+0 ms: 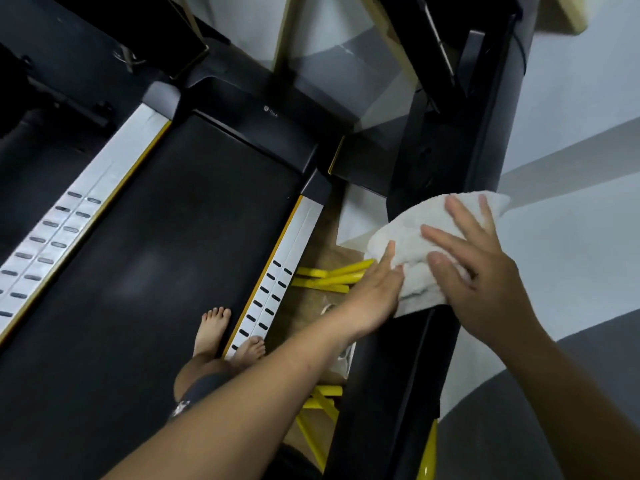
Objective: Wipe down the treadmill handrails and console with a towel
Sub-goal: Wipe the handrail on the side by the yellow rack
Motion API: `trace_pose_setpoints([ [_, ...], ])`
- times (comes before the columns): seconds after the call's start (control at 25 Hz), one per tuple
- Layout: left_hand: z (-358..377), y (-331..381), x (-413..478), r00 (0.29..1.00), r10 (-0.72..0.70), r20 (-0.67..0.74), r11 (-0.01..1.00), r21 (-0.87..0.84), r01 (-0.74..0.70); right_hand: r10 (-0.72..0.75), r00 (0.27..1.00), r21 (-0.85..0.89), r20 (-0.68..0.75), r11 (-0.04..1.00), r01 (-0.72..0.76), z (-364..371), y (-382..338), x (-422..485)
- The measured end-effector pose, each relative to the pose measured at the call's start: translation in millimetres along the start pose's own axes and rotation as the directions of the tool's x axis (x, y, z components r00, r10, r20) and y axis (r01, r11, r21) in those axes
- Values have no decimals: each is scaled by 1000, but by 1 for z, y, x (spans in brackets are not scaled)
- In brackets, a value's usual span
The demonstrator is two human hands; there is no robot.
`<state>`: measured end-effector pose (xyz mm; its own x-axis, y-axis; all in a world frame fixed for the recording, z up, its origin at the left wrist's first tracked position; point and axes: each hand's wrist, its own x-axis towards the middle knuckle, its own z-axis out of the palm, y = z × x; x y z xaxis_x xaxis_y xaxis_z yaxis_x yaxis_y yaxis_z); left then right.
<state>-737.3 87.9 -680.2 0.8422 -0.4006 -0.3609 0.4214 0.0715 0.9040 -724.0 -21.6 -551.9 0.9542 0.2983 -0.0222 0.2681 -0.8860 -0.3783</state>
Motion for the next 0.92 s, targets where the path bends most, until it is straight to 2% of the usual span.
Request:
trace_pose_setpoints([
  [0.08, -1, 34, 23, 986, 165, 17, 975, 145, -165, 102, 994, 130, -42, 987, -96, -6, 15, 24],
  [0.12, -5, 58, 41, 979, 203, 26, 956, 212, -204, 193, 980, 201, -54, 963, -178, -9, 24, 43],
  [0.2, -12, 96, 67, 980, 194, 36, 931, 309, -195, 379, 922, 424, -81, 850, -312, -17, 32, 73],
  [0.28, -6, 101, 58, 985, 163, 61, 904, 391, -174, 473, 873, 642, -118, 707, -296, -18, 30, 65],
  [0.4, 0, 82, -6, 993, 91, 79, 900, 420, -116, 571, 820, 819, -38, 488, -302, 6, 18, -2],
  [0.52, -2, 84, -12, 991, 91, 102, 853, 505, -131, 606, 795, 843, 33, 410, -348, 15, 15, -39],
  [0.64, 0, 119, 35, 995, 93, 46, 799, 593, -102, 670, 741, 869, 33, 347, -352, 1, 36, 4],
  [0.76, 3, 141, 53, 990, 140, -7, 729, 677, -98, 676, 737, 907, -19, 322, -272, -14, 38, 43],
  [0.88, 0, 120, 5, 952, 251, 174, 567, 771, -290, 641, 767, 884, 7, 355, -304, 6, 30, 2],
  [0.92, -3, 113, -13, 946, 241, 217, 539, 781, -317, 630, 775, 890, 59, 318, -326, 11, 23, -17],
])
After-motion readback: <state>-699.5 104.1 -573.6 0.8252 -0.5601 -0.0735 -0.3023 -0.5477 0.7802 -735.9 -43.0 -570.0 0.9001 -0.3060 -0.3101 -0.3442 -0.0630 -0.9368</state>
